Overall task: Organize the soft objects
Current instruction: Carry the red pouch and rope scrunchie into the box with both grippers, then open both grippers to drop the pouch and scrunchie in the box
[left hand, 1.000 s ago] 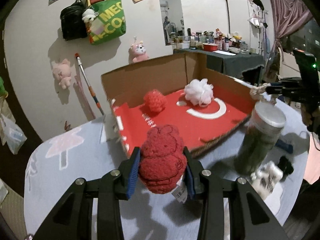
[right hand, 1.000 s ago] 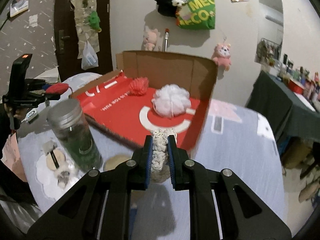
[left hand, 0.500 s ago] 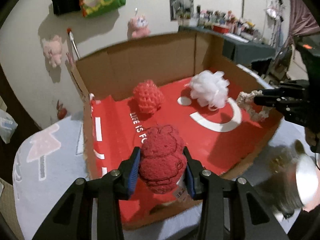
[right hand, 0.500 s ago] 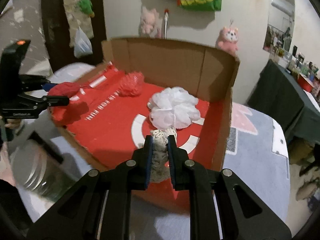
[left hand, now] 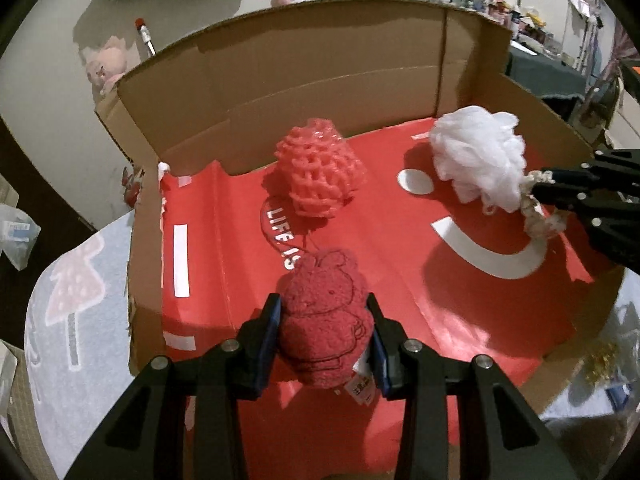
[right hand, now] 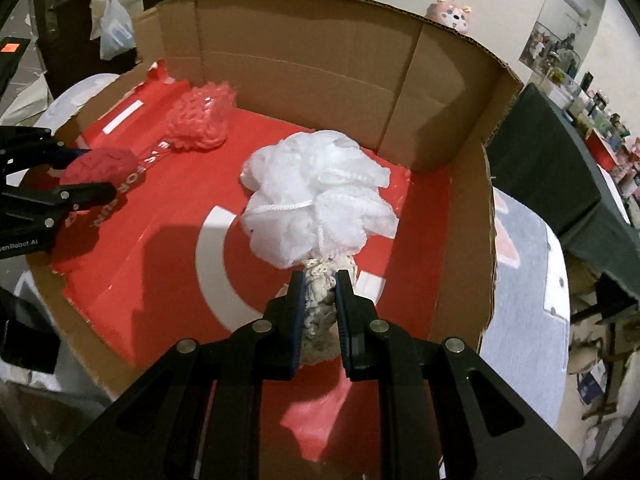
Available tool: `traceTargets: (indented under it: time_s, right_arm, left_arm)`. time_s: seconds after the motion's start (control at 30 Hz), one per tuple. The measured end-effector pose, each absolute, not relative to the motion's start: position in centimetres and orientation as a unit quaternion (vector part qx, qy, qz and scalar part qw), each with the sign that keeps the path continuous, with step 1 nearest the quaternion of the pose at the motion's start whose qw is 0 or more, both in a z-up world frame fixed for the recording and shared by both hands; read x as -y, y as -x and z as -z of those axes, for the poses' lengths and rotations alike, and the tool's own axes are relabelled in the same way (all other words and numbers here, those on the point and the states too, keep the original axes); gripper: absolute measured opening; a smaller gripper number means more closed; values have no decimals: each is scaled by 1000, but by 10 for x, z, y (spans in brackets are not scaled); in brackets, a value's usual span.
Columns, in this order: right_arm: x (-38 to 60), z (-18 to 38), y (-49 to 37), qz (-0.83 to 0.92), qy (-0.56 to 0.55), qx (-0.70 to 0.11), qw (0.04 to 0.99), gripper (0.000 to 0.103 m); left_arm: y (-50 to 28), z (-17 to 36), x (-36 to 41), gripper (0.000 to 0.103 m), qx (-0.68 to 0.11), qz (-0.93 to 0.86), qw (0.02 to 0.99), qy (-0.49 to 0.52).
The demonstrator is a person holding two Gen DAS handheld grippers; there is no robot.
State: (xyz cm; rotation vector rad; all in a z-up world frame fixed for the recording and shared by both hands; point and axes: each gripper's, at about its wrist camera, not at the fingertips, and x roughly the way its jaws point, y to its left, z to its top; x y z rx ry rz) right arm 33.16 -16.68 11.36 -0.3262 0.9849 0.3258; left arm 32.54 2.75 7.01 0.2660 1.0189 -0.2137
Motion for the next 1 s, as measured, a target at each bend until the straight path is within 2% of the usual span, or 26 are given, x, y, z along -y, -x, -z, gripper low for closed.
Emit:
traceTargets:
  time_s: [0.83, 0.9, 1.0]
  right_arm:
    - [159, -101, -340, -138, 222, -473, 841, 18]
    - [159, -101, -340, -140, 222, -473, 841, 18]
    - [159, -102, -337, -142, 219, -471, 843, 18]
  left_arm:
    - [-341, -55, -27, 44, -509, 88, 847, -128]
    - [-339, -56, -28, 46, -505, 89, 849, -126]
    - [-334, -62, -29, 58, -490, 96, 858, -120]
